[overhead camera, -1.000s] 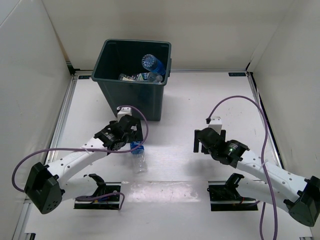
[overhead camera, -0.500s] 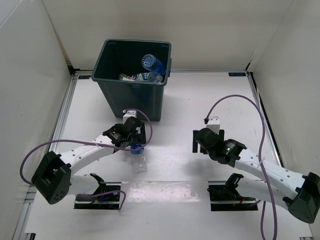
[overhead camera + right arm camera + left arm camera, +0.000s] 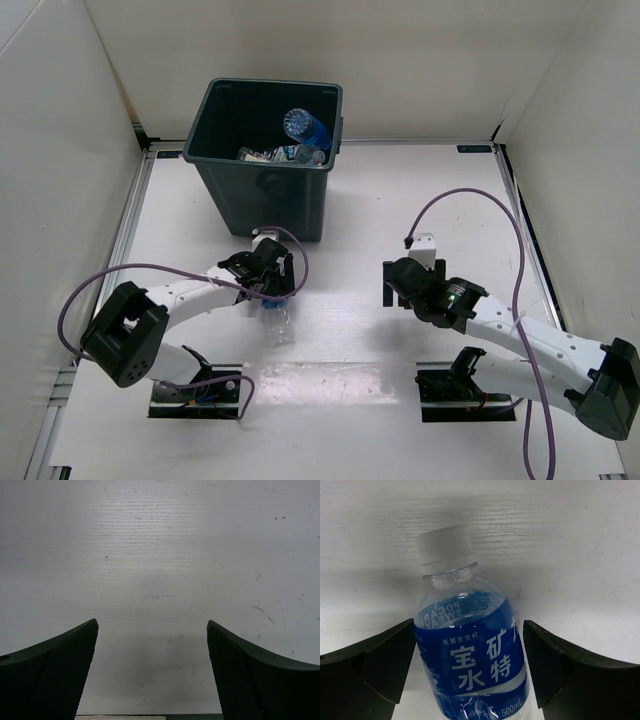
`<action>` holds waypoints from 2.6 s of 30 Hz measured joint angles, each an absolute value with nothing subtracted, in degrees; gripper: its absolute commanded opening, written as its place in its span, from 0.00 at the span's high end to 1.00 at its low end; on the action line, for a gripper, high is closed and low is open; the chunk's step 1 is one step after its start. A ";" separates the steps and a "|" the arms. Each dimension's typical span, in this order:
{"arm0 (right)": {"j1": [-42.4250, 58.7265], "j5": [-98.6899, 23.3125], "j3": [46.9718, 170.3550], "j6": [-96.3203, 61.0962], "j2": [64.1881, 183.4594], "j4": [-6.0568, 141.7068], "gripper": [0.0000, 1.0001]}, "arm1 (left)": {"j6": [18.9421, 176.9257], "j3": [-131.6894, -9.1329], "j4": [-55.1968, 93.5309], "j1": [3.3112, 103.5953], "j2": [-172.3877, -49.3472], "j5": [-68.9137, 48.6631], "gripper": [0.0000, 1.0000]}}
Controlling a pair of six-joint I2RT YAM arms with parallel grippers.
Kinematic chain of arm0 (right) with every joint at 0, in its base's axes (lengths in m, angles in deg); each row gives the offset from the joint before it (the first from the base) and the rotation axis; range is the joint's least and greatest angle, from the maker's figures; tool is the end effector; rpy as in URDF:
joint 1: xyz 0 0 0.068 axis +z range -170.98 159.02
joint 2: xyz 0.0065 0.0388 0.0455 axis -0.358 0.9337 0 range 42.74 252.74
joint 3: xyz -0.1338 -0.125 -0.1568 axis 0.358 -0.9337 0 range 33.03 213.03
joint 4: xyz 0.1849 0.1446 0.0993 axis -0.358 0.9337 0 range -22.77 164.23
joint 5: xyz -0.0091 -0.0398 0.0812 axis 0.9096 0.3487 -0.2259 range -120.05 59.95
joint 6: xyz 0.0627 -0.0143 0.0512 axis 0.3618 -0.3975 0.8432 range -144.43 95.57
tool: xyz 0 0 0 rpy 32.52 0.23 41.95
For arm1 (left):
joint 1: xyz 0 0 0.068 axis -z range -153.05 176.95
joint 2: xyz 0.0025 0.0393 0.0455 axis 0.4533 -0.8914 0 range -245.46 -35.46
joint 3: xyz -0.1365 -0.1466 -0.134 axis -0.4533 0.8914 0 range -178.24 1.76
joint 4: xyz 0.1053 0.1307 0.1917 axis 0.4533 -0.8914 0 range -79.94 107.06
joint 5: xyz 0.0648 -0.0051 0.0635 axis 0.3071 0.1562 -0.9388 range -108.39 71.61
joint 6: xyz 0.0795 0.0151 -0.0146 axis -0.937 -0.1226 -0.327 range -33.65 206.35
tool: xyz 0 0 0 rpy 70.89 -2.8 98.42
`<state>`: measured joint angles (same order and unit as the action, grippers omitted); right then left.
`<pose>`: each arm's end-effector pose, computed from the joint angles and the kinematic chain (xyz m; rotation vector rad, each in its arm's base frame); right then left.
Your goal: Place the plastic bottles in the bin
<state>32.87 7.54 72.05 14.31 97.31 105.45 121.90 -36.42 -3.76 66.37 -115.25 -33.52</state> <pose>0.1583 0.1427 0.1904 -0.0475 2.2637 0.0030 0.2150 -0.1526 0.1010 0.0032 2.6021 -0.1141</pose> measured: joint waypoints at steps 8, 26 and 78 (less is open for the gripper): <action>33.79 8.67 72.69 14.64 98.23 106.28 0.10 | 121.88 -35.67 -3.27 66.26 -112.87 -32.41 0.35; 34.27 9.94 73.43 15.56 99.36 107.35 0.10 | 107.28 -65.57 -18.92 66.15 -80.69 -46.20 0.36; 35.95 11.64 74.17 16.19 99.41 108.05 0.10 | 106.17 -56.26 -16.85 62.35 -95.23 -50.31 0.00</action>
<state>35.95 11.64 74.17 16.19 99.41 108.05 106.17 -56.26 -16.85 62.35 -95.23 -50.31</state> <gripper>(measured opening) 0.905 0.998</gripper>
